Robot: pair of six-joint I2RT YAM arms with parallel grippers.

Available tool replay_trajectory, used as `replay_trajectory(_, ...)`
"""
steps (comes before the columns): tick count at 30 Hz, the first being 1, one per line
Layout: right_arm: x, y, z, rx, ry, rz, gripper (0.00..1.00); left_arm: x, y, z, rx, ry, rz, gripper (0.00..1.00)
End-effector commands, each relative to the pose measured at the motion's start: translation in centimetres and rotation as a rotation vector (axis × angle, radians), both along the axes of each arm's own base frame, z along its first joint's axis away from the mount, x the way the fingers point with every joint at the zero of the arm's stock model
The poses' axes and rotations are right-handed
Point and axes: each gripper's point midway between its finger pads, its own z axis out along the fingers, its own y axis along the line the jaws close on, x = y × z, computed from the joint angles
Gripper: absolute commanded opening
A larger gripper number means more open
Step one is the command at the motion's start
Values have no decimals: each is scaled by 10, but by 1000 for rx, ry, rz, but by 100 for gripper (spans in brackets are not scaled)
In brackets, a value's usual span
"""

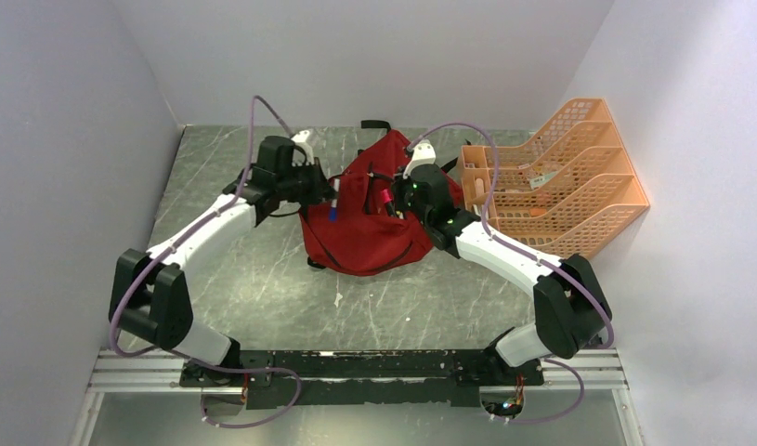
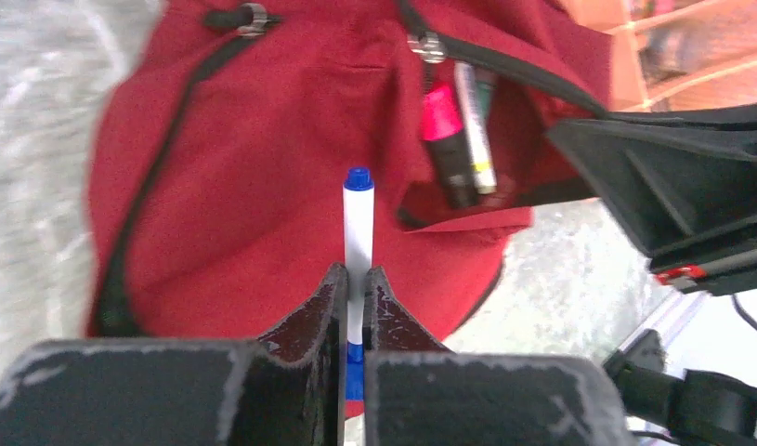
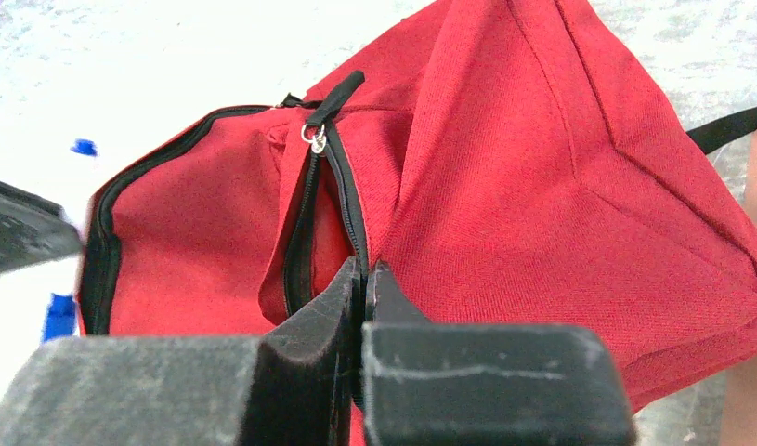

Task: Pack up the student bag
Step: Place the stationery in the student bag.

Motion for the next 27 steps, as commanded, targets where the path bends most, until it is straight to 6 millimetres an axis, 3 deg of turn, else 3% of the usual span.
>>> replay_trajectory(1, 2, 12, 23, 66, -36, 14, 0, -4, -55, 11, -159, -10, -93, 5)
replay_trajectory(6, 0, 13, 24, 75, -25, 18, 0, -2, -93, -4, -177, 36, -142, 5)
replay_trajectory(14, -2, 10, 26, 69, -24, 16, 0, 4, -131, -9, -217, 57, -202, 5)
replay_trajectory(27, -4, 11, 29, 75, -22, 27, 0, 25, -155, -16, -237, 88, -210, 5)
